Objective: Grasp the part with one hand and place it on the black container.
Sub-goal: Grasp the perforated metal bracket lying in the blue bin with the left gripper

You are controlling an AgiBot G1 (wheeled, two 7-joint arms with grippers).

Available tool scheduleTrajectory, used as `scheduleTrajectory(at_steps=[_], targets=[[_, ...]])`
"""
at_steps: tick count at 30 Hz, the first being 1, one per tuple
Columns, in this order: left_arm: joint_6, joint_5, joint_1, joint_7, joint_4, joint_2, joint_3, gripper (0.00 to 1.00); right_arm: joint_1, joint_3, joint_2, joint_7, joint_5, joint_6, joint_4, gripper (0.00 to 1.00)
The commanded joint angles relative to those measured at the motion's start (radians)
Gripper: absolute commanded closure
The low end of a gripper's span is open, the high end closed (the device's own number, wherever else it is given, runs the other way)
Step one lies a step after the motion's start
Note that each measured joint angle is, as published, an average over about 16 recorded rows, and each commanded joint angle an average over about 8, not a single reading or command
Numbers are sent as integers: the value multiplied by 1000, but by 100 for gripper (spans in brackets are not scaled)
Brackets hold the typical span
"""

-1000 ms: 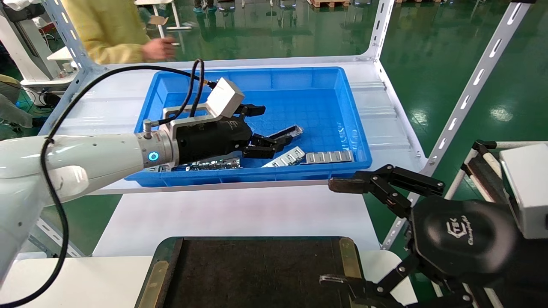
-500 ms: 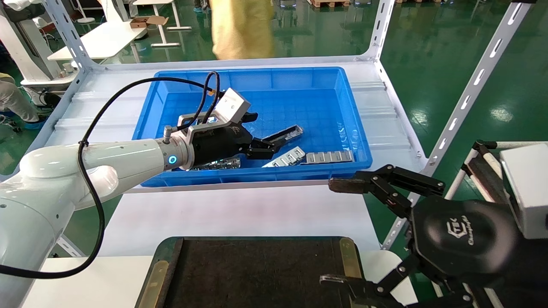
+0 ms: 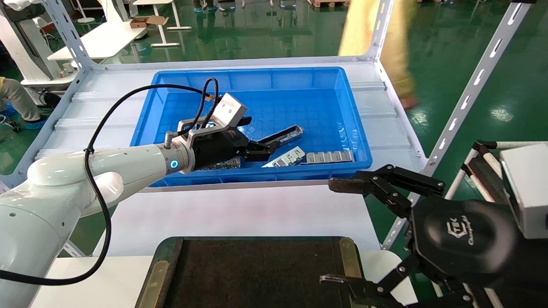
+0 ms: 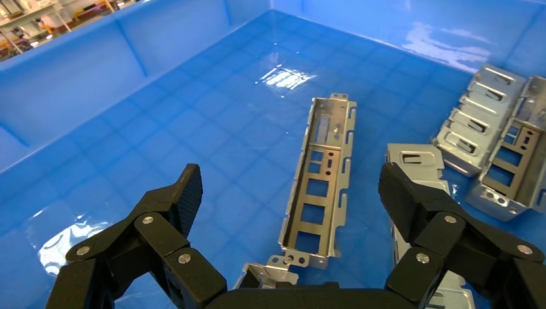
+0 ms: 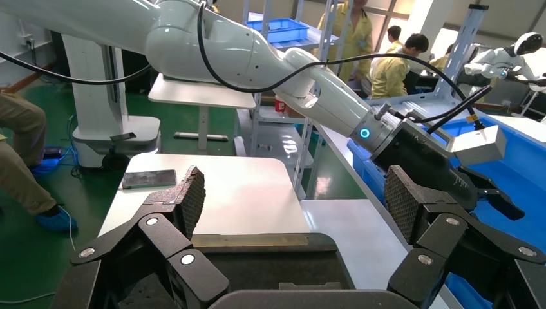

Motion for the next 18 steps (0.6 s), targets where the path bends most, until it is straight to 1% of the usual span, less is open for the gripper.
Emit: scheduleTrajectory(at_steps=[1,18], targets=[[-7,-5,4,-5,-5,1,6,100,0,0,0,0,0,0,0,100],[-61,-54,33,-39,-35,1,72,100,0,-1,0,0,0,0,0,100]])
